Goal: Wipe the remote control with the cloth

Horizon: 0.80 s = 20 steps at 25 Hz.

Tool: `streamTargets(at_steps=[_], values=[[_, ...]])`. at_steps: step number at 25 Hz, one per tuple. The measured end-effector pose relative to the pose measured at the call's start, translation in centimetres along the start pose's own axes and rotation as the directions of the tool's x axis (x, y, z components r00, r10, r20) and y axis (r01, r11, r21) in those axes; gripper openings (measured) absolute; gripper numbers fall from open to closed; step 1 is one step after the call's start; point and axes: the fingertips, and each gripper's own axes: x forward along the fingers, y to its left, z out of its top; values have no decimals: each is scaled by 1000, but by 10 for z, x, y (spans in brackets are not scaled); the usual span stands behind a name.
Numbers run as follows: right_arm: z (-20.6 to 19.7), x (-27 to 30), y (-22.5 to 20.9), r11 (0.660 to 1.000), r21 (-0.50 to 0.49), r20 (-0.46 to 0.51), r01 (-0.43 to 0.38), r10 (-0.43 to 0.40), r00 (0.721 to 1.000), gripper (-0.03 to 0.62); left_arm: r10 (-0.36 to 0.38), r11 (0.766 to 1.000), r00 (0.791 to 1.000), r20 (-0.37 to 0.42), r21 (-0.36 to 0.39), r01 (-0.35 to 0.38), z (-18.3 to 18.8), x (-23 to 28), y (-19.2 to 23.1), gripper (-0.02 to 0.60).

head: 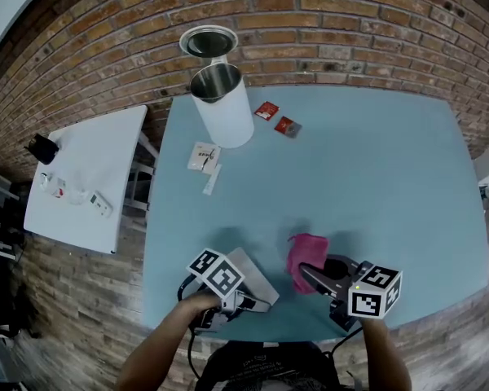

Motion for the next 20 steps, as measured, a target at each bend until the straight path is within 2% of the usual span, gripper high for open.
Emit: streamTargets(at_steps=[3, 5, 8, 13, 17, 20], values=[[-13, 1, -4, 1000, 30, -11, 7, -6, 1000, 75, -93, 994, 992, -90, -60, 88, -8, 6, -3, 102], [-18, 1, -6, 999, 41, -19, 11, -10, 1000, 75, -96, 993, 986, -134, -85, 85, -12, 7, 1, 91], [-23, 1, -9, 997, 67, -30, 26, -24, 999, 75, -73, 994, 990, -119, -92, 62, -6, 3, 5, 91], [-38, -5, -22, 988, 130, -74, 81, -72, 995, 77, 21, 995, 1000, 1, -94, -21, 12, -7, 16, 106], [-50, -10, -32, 981, 125, -146, 148, -130, 981, 78, 119, 989, 993, 23, -86, -117, 13, -14, 26, 112], [-56, -10, -31, 983, 95, -186, 158, -138, 973, 80, 189, 980, 982, 30, -62, -186, 13, -18, 30, 115]])
